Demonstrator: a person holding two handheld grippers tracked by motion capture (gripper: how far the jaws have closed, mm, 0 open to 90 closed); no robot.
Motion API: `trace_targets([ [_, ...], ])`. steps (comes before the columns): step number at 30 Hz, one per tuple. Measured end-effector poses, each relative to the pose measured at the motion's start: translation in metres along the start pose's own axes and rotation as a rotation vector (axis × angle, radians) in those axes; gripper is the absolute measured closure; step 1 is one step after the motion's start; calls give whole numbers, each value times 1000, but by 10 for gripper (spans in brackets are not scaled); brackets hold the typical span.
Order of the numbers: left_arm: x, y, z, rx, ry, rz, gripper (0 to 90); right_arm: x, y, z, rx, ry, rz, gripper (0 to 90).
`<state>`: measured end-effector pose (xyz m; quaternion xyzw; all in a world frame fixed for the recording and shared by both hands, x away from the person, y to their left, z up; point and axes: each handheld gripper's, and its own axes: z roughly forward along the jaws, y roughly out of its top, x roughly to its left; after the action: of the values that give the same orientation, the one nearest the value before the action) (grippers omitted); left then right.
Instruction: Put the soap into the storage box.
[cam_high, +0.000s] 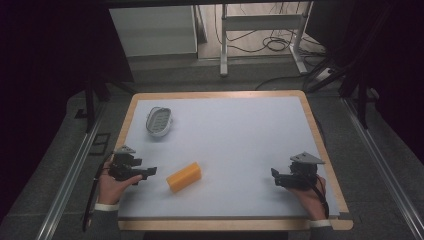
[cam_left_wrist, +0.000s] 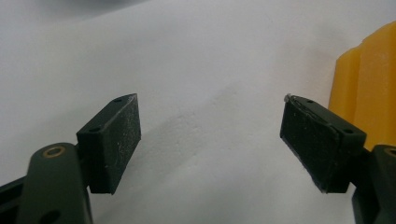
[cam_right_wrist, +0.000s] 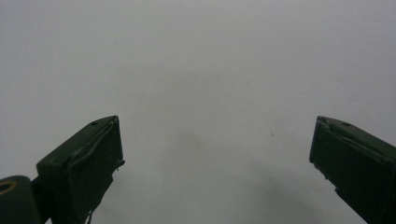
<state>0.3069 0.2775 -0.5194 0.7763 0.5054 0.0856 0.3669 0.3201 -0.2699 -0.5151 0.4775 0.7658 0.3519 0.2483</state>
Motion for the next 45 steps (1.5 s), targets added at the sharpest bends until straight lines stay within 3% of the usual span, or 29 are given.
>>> trace_targets([
  [10, 0, 1, 1, 0, 0, -3, 204, -5, -2, -7, -39, -5, 7, 51],
  [35, -1, 0, 2, 10, 5, 2, 203, -7, -1, -8, -32, 8, 14, 55],
  [38, -3, 4, -1, 17, 15, 11, 204, -8, -2, -11, -41, 12, 17, 55],
  [40, -7, 9, -8, -15, 16, 13, 208, -12, -4, -14, -47, 10, 24, 56],
  [45, -8, 13, -19, -21, 15, 18, 215, -14, -5, -14, -47, 12, 30, 56],
])
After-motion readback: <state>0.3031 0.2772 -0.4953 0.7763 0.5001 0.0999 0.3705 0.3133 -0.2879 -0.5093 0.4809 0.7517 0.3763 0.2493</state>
